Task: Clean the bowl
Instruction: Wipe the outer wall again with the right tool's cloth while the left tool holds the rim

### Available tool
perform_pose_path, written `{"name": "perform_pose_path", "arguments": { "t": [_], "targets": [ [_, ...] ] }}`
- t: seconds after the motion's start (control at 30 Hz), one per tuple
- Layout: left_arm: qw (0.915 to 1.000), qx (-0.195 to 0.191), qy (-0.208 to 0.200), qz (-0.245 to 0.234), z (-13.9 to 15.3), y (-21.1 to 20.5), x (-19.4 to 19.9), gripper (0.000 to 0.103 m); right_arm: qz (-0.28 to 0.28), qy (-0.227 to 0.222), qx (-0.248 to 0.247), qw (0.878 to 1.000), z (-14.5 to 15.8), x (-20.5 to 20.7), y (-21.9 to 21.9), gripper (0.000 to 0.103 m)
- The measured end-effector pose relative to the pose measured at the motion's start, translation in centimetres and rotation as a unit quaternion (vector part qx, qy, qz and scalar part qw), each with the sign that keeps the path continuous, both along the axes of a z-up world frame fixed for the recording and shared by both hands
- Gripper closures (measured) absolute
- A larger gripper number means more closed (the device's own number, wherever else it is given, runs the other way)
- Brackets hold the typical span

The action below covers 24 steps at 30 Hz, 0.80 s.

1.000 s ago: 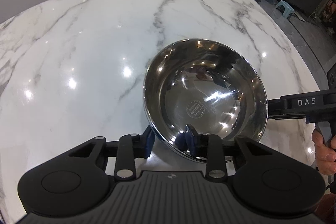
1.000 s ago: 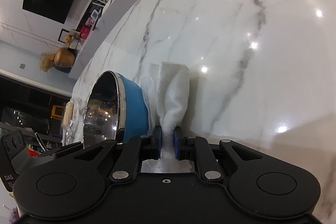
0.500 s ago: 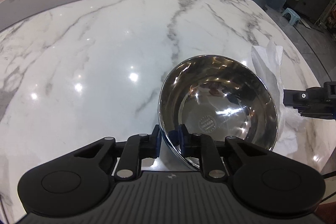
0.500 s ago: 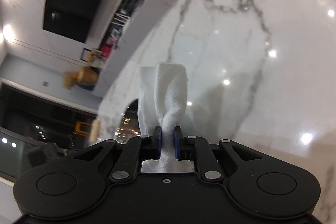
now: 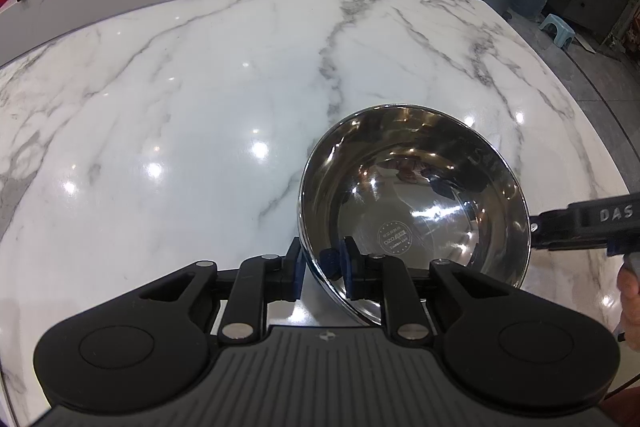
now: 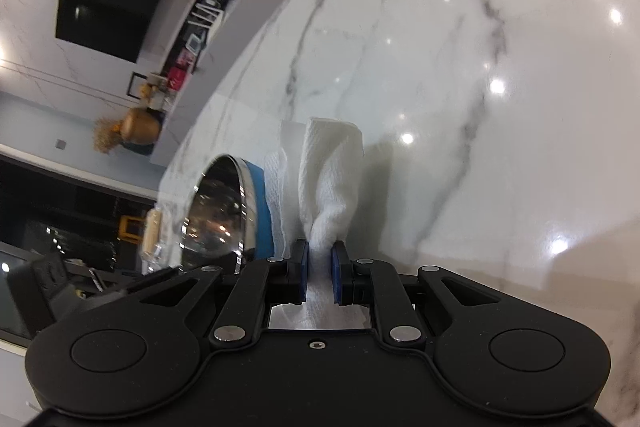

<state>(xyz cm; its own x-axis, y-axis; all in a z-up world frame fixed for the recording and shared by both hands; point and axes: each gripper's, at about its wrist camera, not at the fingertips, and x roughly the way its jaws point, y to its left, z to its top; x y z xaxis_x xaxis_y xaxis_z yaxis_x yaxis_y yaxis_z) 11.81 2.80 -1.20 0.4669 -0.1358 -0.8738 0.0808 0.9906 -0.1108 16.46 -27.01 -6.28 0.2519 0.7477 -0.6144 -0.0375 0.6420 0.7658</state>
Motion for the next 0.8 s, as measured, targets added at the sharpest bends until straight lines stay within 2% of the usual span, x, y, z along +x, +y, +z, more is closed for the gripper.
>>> {"name": "perform_pose_path", "arguments": {
  "t": [0.13, 0.33, 0.43, 0.53, 0.8],
  "targets": [
    [0.9998, -0.011, 0.014, 0.007, -0.4, -0.2, -0.1, 0.073, 0.004, 0.003, -0.01, 1.0, -0.3, -0.2, 0.6, 0.091],
    [0.9997, -0.01, 0.014, 0.018, -0.2, -0.2, -0.6, 0.072, 0.012, -0.009, -0.028, 0.999, 0.0, -0.2, 1.2, 0.091],
    [0.9998, -0.008, 0.012, 0.015, 0.0, -0.2, -0.7, 0.073, 0.013, -0.01, -0.031, 0.999, 0.1, -0.2, 1.3, 0.091],
    [0.9999, -0.006, 0.011, 0.008, 0.1, -0.4, -0.7, 0.078, 0.013, -0.01, -0.032, 0.999, 0.0, -0.2, 1.1, 0.091],
    [0.9999, 0.015, -0.002, -0.003, 0.1, -0.5, -0.4, 0.085, 0.018, -0.014, -0.04, 0.999, 0.4, -0.1, 1.3, 0.091]
  ]
}}
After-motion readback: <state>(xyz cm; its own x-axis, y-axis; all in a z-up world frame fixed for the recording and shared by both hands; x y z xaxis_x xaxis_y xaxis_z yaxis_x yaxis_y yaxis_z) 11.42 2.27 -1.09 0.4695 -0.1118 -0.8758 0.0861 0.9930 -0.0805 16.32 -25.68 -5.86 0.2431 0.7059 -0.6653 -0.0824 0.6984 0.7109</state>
